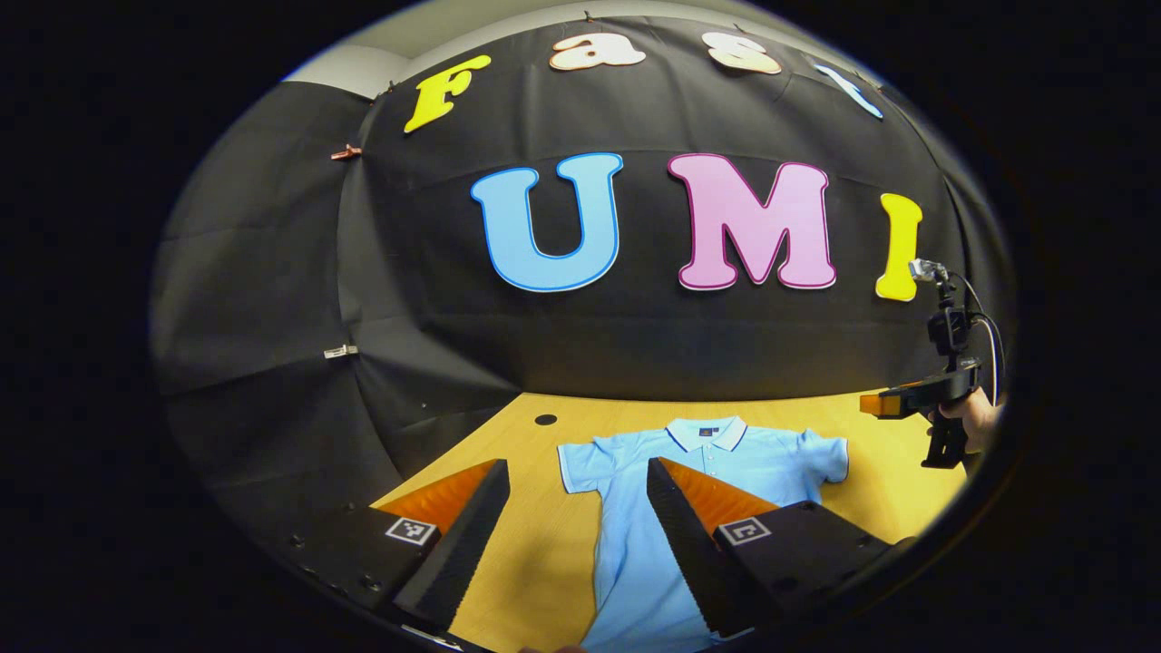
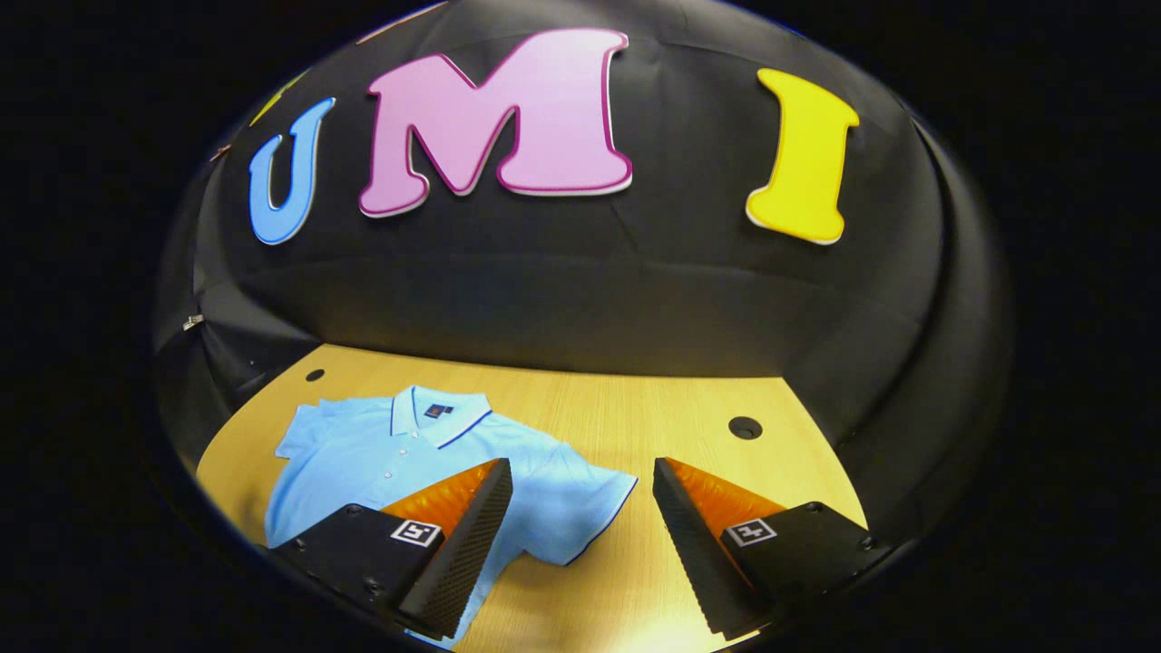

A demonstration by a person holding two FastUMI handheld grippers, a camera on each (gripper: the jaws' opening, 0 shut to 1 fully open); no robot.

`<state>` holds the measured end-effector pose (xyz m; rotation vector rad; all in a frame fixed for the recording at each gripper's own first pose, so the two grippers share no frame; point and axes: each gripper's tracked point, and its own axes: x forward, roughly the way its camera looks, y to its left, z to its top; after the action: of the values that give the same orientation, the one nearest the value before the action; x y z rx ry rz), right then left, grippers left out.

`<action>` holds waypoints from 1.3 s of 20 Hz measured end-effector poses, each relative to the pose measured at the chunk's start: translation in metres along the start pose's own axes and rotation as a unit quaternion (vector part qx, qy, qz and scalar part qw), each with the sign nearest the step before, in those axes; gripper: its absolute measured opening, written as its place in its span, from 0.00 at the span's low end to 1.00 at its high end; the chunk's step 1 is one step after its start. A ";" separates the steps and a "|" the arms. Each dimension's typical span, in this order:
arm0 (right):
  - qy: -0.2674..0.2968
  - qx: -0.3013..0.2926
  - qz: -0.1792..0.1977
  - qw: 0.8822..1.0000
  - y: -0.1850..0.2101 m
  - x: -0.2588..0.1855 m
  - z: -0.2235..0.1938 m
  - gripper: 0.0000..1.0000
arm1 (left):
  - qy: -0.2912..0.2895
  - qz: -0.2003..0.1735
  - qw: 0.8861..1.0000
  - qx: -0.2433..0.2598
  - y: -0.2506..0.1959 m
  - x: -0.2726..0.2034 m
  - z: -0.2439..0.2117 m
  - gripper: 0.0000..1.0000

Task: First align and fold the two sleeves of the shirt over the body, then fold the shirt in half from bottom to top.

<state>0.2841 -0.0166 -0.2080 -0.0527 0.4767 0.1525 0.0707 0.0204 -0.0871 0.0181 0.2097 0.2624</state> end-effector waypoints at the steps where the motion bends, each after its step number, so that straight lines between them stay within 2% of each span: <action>1: 0.010 0.013 0.000 1.000 -0.002 0.012 -0.005 0.97 | 0.005 0.000 1.000 -0.001 -0.002 0.003 -0.003 0.97; 11: 0.096 0.066 -0.044 0.992 -0.034 0.102 -0.060 0.97 | 0.037 -0.017 0.999 0.010 -0.021 0.022 -0.024 0.97; 14: 0.108 0.048 -0.058 0.991 -0.043 0.120 -0.072 0.97 | 0.044 -0.024 0.999 0.007 -0.024 0.025 -0.027 0.97; 19: 0.144 0.057 -0.060 0.986 -0.042 0.137 -0.099 0.97 | 0.054 -0.018 0.998 -0.003 -0.018 0.029 -0.027 0.97; 22: 0.131 0.032 -0.043 0.990 -0.033 0.141 -0.096 0.98 | 0.053 -0.014 0.998 -0.024 -0.016 0.029 -0.021 0.97; 23: 0.128 0.035 -0.045 0.990 -0.032 0.143 -0.095 0.92 | 0.050 -0.011 0.998 -0.024 -0.015 0.029 -0.020 0.97; 24: 0.129 0.041 -0.046 0.990 -0.033 0.143 -0.096 0.92 | 0.049 -0.009 0.999 -0.021 -0.014 0.029 -0.019 0.97; 25: 0.128 0.045 -0.048 0.990 -0.034 0.145 -0.095 0.80 | 0.047 -0.008 0.999 -0.020 -0.012 0.028 -0.021 0.97; 26: 0.128 0.047 -0.049 0.989 -0.037 0.145 -0.095 0.76 | 0.047 -0.006 0.999 -0.018 -0.012 0.028 -0.023 0.97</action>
<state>0.3735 -0.0415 -0.3588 -0.0020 0.7354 0.0264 0.0953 0.0158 -0.1161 -0.0309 0.2991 0.2546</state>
